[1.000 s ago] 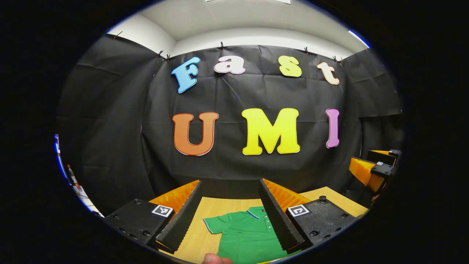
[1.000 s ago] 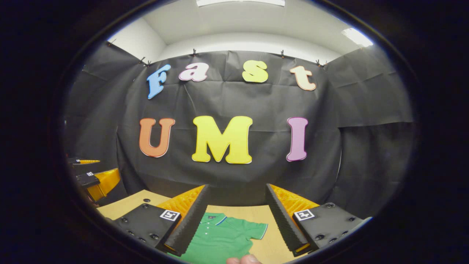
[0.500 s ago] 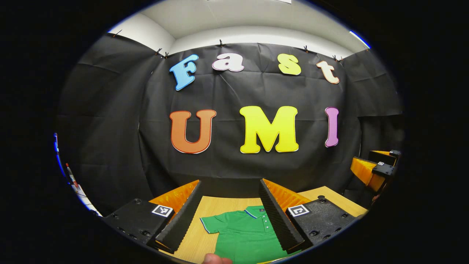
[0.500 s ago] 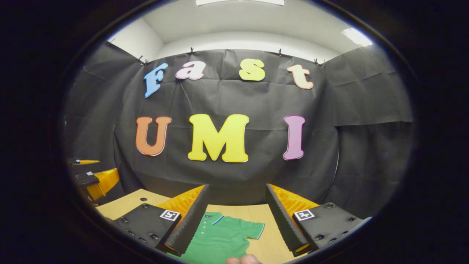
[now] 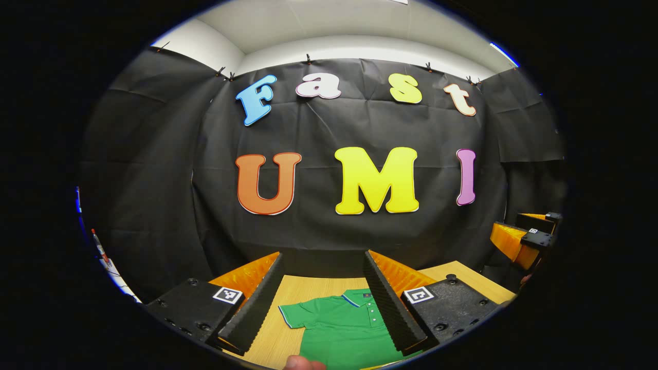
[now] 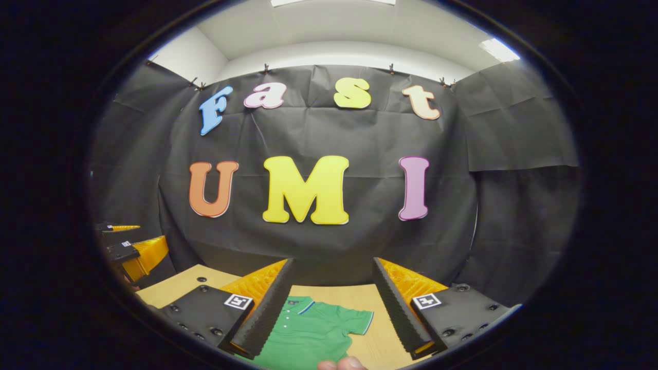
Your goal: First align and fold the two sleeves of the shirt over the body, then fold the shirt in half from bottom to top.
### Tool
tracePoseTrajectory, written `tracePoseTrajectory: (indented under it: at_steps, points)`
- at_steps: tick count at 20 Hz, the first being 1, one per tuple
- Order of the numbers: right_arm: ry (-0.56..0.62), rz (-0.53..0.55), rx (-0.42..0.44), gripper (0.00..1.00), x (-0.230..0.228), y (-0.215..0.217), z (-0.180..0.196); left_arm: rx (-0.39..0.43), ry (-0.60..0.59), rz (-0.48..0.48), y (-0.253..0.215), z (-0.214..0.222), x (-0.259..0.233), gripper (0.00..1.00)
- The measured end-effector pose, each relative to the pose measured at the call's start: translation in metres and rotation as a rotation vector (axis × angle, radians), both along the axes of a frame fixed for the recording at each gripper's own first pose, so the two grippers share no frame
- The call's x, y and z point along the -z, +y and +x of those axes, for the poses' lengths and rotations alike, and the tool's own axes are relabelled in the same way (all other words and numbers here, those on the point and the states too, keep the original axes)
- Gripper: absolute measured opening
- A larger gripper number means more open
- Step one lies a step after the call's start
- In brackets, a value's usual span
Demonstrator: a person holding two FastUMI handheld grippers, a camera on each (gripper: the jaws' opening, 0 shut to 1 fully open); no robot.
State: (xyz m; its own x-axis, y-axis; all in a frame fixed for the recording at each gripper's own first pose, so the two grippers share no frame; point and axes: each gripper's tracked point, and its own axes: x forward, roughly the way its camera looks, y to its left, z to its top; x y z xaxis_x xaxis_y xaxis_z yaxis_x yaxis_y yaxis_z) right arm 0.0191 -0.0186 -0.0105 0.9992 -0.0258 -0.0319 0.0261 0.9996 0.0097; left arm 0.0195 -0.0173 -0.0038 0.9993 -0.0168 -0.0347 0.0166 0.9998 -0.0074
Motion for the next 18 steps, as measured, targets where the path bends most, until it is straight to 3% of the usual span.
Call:
tracePoseTrajectory:
  at_steps: [3, 5, 6, 7, 9, 11, 13, 14, 15, 18]
  points:
    - [0.007, 0.011, 0.000, 0.96, 0.002, -0.003, 0.006, 0.006, 0.009, 0.002, -0.004, 0.001, 0.003, 0.98]
    - [0.030, 0.018, 0.003, 0.92, 0.009, -0.006, 0.010, 0.013, 0.017, 0.001, -0.008, 0.004, 0.006, 0.98]
    - [0.044, 0.022, 0.002, 1.00, 0.012, -0.009, 0.014, 0.017, 0.024, 0.001, -0.011, 0.006, 0.009, 0.98]
    - [0.058, 0.027, 0.005, 0.92, 0.016, -0.013, 0.016, 0.020, 0.033, 0.001, -0.013, 0.008, 0.011, 0.98]
    - [0.096, 0.040, 0.001, 0.92, 0.026, -0.020, 0.024, 0.031, 0.049, -0.002, -0.020, 0.009, 0.019, 0.98]
    - [0.168, 0.063, -0.010, 0.96, 0.044, -0.027, 0.033, 0.044, 0.070, -0.011, -0.028, 0.014, 0.026, 0.98]
    - [0.256, 0.098, -0.013, 0.92, 0.063, -0.036, 0.041, 0.084, 0.079, -0.041, -0.044, 0.018, 0.029, 0.98]
    - [0.299, 0.106, -0.014, 1.00, 0.073, -0.040, 0.046, 0.091, 0.089, -0.040, -0.049, 0.021, 0.031, 0.98]
    - [0.349, 0.108, -0.018, 0.96, 0.086, -0.045, 0.051, 0.105, 0.105, -0.037, -0.055, 0.024, 0.036, 0.98]
    - [0.521, 0.140, -0.034, 0.96, 0.123, -0.058, 0.067, 0.122, 0.143, -0.037, -0.065, 0.030, 0.048, 0.98]
